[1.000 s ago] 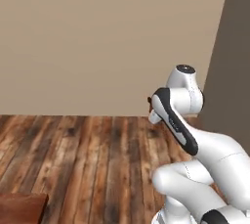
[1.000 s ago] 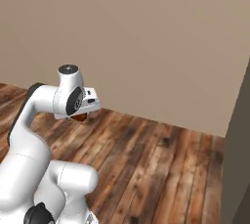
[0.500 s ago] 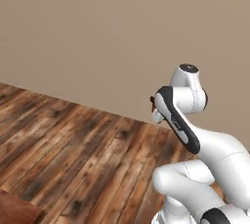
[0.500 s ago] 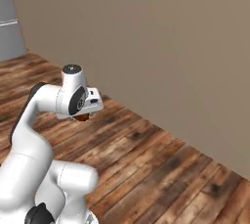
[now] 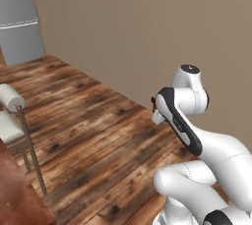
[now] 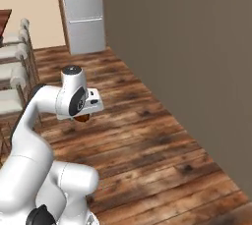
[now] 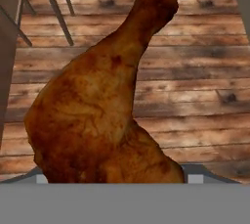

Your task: Take the chicken drumsticks from the pan and place one on each plate on the dining counter.

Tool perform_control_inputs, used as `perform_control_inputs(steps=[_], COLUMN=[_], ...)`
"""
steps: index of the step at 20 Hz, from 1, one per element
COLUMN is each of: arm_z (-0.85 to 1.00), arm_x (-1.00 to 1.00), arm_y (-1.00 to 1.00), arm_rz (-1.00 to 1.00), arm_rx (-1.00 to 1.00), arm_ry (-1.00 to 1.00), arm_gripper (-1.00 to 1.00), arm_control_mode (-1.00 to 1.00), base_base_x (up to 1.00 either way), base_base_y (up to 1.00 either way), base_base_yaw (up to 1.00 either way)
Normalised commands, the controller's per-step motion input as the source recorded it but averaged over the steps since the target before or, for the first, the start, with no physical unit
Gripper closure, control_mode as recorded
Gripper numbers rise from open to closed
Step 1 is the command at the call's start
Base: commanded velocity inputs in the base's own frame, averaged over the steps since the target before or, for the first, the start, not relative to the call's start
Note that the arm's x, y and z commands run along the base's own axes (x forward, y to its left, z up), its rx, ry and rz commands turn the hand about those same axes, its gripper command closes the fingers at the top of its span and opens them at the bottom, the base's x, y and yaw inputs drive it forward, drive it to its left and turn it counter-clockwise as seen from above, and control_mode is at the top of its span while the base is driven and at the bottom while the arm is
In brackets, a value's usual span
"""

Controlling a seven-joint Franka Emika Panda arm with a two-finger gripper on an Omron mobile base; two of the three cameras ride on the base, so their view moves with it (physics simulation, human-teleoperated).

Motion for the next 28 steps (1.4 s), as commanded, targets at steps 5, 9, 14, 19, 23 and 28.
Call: perform_control_inputs(steps=[5,9,14,19,23,28], arm_z=[0.0,0.0,0.0,0.0,0.0,0.0], arm_x=[0.0,0.0,0.0,0.0,0.0,0.0], arm_y=[0.0,0.0,0.0,0.0,0.0,0.0], arm_rz=[0.0,0.0,0.0,0.0,0.0,0.0], arm_rx=[0.0,0.0,0.0,0.0,0.0,0.0], arm_ry=[0.0,0.0,0.0,0.0,0.0,0.0], arm_gripper=[1.0,1.0,1.0,1.0,1.0,1.0], arm_control_mode=[1.0,1.0,1.0,1.0,1.0,1.0], base_base_x=[0.98,1.0,1.0,0.97,0.93,0.9], base_base_y=[-0.08,-0.11,-0.13,-0.16,-0.18,-0.24], base_base_yaw=[0.46,0.38,0.39,0.41,0.45,0.39])
